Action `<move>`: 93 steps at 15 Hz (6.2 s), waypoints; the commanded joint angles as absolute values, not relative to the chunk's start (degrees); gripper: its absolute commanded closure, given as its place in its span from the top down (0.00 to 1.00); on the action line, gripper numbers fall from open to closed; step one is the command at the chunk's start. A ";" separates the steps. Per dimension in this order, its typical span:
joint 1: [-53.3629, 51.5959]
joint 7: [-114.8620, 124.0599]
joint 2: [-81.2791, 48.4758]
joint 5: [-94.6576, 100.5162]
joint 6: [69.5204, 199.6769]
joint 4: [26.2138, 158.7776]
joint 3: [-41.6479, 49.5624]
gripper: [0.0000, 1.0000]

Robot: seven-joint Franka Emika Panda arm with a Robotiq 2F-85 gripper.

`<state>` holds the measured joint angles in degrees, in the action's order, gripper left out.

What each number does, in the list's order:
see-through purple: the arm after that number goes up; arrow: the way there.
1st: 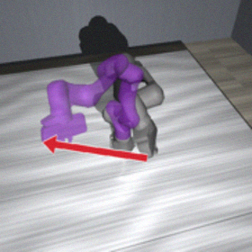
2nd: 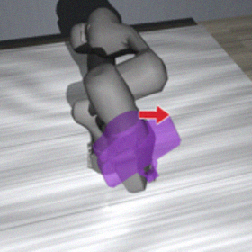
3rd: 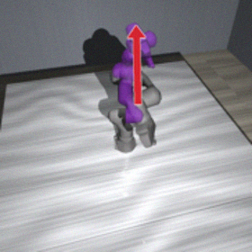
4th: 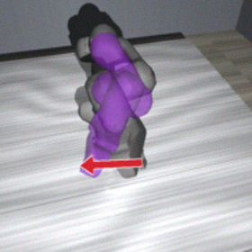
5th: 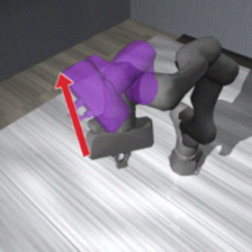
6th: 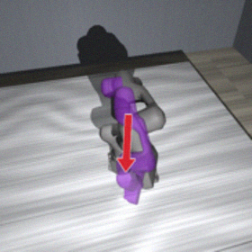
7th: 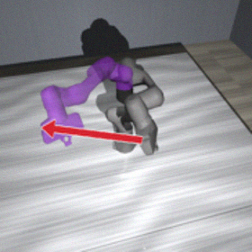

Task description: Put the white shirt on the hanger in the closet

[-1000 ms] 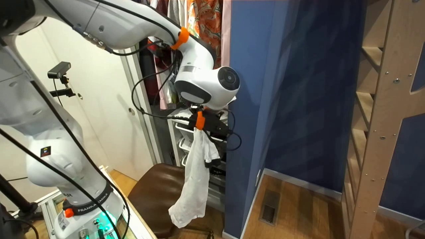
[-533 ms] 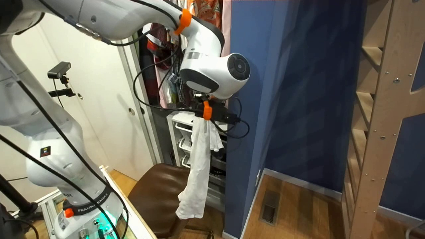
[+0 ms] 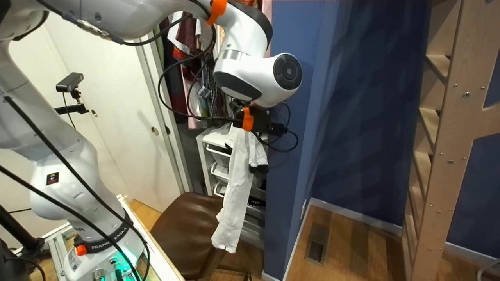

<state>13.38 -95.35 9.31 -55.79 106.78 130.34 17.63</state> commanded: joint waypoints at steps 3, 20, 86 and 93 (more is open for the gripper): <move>13.60 -96.98 12.89 -62.50 104.24 129.06 18.06 0.04; 12.97 -91.95 29.84 -69.78 119.48 137.19 11.93 0.04; -2.49 -135.18 6.37 -109.88 171.72 92.34 -10.18 0.04; -2.49 -134.23 6.32 -108.16 170.27 94.45 -9.79 0.18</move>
<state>-2.49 -134.23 6.31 -108.17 170.27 94.44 -9.79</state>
